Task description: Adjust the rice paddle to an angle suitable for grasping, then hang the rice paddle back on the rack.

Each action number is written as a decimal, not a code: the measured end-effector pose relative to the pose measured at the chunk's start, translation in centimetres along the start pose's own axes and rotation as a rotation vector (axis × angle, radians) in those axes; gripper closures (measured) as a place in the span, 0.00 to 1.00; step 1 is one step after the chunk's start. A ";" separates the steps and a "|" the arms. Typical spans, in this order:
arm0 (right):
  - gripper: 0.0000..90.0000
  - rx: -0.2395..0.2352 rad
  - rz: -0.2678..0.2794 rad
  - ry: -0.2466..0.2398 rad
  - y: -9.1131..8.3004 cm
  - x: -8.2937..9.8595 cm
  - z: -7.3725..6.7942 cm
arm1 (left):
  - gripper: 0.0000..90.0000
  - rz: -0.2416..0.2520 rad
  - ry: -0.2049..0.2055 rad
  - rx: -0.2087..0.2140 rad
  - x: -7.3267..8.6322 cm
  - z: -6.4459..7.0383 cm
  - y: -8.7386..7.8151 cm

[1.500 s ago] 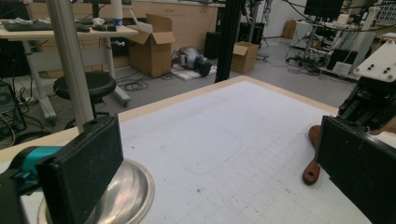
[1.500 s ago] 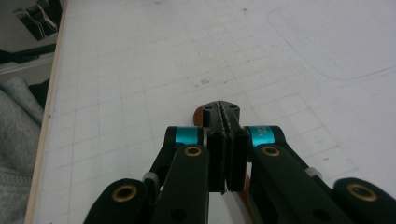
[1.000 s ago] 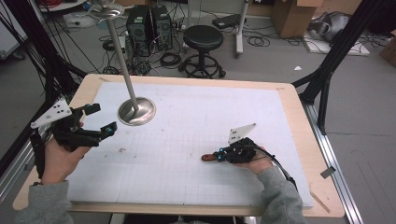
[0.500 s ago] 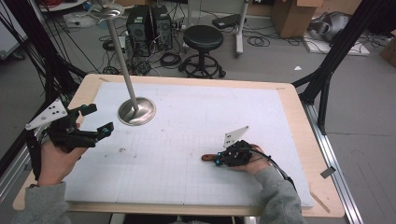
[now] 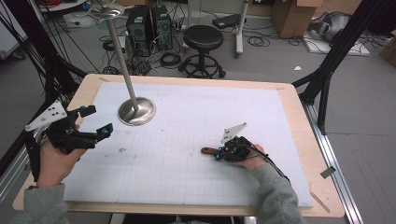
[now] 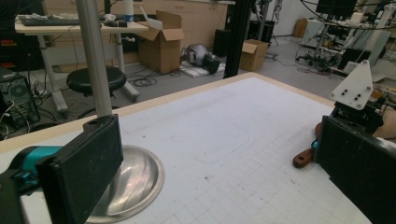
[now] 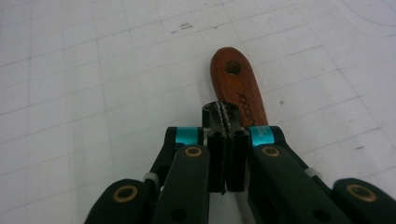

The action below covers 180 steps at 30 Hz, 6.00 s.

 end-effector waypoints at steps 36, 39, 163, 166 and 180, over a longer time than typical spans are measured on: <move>0.97 0.100 0.105 0.114 -1.6 -1.8 2.7 | 0.02 -0.023 -0.009 -0.026 0.8 -0.3 -1.1; 0.80 0.124 0.131 0.105 -2.8 -1.9 2.6 | 0.02 -0.028 -0.010 -0.020 0.8 -0.3 -0.8; 0.82 0.161 -0.308 0.141 -2.1 0.3 3.9 | 0.02 -0.053 -0.019 -0.019 1.4 -0.2 -1.4; 0.83 0.157 -0.310 0.133 -2.1 0.3 3.9 | 0.02 -0.054 -0.020 -0.019 1.4 -0.2 -1.3; 0.84 0.176 -0.248 0.143 -2.9 -0.1 4.0 | 0.02 -0.051 -0.019 -0.019 1.3 -0.3 -1.4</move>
Point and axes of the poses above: each handheld gripper's, and its own axes: y roughly forward along the jaws, x roughly out of its underside, z roughly to its right, the point moved 5 cm from there along y, roughly forward along the jaws, and after that the axes turned 2 degrees about -z, right-handed, at the moved point
